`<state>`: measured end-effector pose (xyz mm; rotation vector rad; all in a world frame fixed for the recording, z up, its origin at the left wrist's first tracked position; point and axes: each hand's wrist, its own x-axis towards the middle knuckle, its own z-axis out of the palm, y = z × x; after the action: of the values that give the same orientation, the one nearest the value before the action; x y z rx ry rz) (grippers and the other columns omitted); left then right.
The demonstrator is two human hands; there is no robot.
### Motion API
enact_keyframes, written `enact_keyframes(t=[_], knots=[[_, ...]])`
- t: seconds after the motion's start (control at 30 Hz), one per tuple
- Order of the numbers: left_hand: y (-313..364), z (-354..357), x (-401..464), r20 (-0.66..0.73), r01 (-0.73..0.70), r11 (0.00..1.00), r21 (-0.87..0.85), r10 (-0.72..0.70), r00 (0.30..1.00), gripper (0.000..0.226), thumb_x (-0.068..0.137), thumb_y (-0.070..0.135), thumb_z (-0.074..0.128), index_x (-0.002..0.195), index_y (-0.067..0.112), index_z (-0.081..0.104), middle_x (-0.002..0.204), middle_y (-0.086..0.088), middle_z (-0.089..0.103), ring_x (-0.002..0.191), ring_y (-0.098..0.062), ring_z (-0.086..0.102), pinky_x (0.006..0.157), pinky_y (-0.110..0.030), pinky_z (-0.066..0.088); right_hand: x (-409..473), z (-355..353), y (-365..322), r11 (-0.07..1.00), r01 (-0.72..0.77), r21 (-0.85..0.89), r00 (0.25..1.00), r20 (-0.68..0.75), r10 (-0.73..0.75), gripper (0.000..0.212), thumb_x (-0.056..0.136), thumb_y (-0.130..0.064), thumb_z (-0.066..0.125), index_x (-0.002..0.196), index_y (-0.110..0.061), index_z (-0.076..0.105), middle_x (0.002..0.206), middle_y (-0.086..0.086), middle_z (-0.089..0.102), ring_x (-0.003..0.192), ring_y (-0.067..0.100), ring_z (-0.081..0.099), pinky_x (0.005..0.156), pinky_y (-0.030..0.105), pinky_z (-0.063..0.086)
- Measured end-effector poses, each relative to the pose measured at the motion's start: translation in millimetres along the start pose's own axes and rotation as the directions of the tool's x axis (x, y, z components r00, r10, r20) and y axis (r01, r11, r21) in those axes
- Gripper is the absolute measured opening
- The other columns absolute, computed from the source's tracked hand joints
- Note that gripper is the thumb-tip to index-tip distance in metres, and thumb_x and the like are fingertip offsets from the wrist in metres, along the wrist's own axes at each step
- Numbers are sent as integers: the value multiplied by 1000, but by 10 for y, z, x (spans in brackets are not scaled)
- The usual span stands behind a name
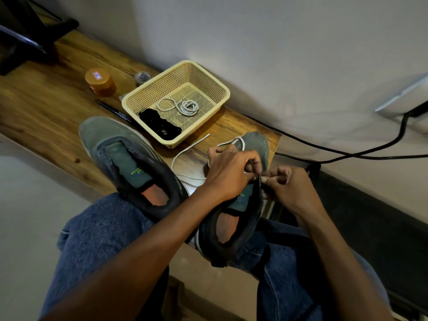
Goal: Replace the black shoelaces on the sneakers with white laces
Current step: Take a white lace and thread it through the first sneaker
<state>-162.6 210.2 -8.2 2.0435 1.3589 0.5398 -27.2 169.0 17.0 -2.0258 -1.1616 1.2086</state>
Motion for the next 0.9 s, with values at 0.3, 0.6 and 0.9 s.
enact_keyframes(t=[0.3, 0.6, 0.9], knots=[[-9, -36, 29, -10, -44, 994, 102, 46, 999, 8, 86, 33, 64, 92, 39, 63, 84, 17, 68, 106, -2, 46, 92, -32, 13, -14, -27, -87, 985, -99, 139, 995, 3, 100, 12, 97, -2, 49, 91, 2, 59, 68, 13, 63, 46, 10, 61, 49, 19, 54], [-45, -63, 36, 21, -35, 991, 131, 32, 999, 16, 83, 43, 67, 97, 36, 64, 92, 17, 67, 111, -5, 45, 95, -33, 14, -71, 6, -173, 969, -79, 232, 990, -93, 103, 13, 103, -9, 37, 94, -7, 47, 77, 12, 63, 48, 14, 59, 47, 23, 54], [-41, -79, 27, 23, -52, 987, 153, 49, 999, 15, 83, 42, 66, 97, 36, 64, 89, 15, 67, 110, -7, 44, 91, -32, 16, -55, -30, -227, 796, 221, 564, 928, -374, 7, 15, 105, -16, 31, 94, -18, 41, 93, 12, 68, 68, 16, 71, 57, 22, 56]])
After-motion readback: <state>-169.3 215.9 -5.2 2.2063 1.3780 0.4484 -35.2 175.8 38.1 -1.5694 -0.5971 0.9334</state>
